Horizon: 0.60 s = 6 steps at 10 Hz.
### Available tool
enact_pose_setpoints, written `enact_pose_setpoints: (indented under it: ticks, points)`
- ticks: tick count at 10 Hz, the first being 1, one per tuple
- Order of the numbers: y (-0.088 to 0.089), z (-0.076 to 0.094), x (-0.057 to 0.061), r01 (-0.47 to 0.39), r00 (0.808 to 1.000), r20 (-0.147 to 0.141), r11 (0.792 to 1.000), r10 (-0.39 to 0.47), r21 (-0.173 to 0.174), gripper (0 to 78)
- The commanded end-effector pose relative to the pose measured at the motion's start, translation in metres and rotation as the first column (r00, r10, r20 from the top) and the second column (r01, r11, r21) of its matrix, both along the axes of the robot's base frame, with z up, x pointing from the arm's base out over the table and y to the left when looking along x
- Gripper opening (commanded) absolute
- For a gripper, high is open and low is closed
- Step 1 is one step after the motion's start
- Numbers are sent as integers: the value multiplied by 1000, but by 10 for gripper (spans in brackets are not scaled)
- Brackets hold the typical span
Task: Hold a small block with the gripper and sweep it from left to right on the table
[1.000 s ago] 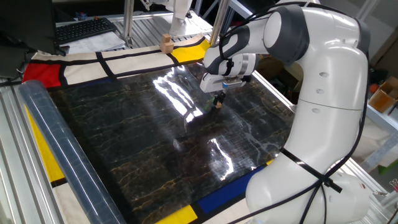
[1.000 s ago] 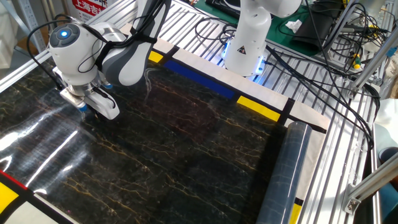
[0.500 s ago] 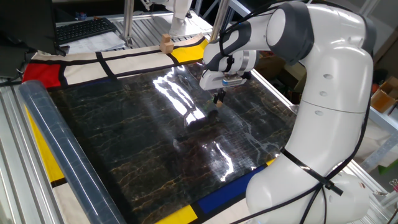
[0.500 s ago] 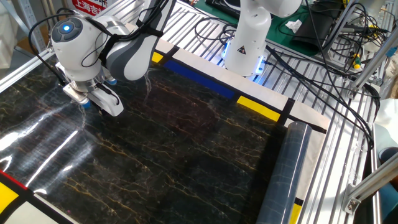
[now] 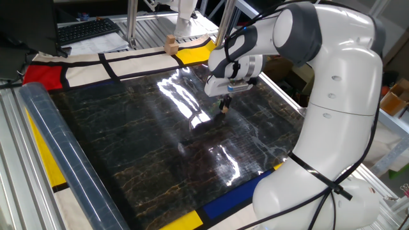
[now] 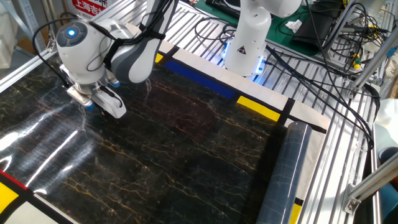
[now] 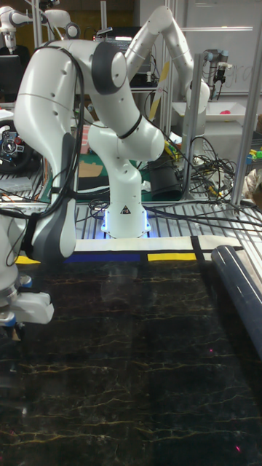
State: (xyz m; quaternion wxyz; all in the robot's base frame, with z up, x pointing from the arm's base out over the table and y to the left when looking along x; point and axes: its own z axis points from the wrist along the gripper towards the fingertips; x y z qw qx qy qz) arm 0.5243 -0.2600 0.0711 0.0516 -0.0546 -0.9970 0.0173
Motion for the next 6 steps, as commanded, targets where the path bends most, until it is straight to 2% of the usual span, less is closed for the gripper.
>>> enact_pose_setpoints:
  ticks: [1,6]
  points:
    - [2,-15,3,-18,1000,24,1000,18,3,14]
    - [2,-11,2,0,1000,22,1000,0,11,14]
